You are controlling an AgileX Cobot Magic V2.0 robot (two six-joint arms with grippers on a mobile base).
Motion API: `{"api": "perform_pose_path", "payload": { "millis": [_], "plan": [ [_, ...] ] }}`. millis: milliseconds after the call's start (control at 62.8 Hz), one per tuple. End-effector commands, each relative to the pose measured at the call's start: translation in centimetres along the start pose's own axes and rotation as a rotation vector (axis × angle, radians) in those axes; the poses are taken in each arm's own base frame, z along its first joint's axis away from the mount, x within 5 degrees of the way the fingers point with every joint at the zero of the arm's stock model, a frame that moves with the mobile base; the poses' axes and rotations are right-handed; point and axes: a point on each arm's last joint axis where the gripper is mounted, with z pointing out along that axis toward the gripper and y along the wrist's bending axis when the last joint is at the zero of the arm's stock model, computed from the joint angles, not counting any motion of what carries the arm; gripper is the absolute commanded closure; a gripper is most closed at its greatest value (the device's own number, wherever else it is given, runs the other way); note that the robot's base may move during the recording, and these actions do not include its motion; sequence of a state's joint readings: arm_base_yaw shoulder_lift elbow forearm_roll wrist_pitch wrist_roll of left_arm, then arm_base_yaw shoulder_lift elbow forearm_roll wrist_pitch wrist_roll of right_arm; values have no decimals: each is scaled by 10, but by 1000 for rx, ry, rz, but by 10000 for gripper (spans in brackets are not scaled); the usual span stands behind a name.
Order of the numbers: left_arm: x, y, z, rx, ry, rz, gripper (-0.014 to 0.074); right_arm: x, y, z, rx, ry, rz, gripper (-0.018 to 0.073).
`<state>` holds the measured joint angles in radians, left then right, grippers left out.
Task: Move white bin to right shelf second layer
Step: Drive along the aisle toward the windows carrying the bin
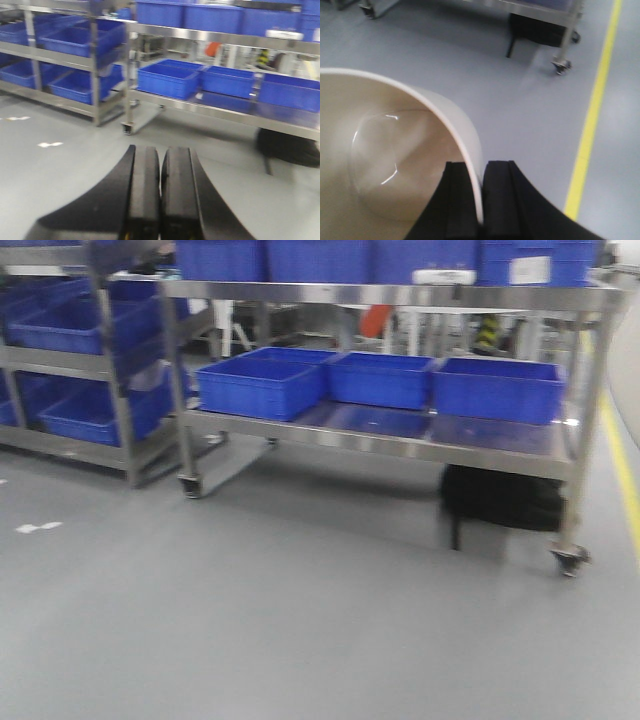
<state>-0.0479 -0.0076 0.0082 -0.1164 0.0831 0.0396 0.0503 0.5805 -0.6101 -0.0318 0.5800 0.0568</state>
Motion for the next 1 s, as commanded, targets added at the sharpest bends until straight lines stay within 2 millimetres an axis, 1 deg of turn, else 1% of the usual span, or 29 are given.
{"api": "perform_pose_path", "payload": {
  "millis": [0,988],
  "plan": [
    [1,1,0,3,-72,-6,512,-17,0,-6,-4,-126,9,504],
    [1,1,0,3,-72,-6,512,-17,0,-6,-3,-126,8,504]
  ]
}}
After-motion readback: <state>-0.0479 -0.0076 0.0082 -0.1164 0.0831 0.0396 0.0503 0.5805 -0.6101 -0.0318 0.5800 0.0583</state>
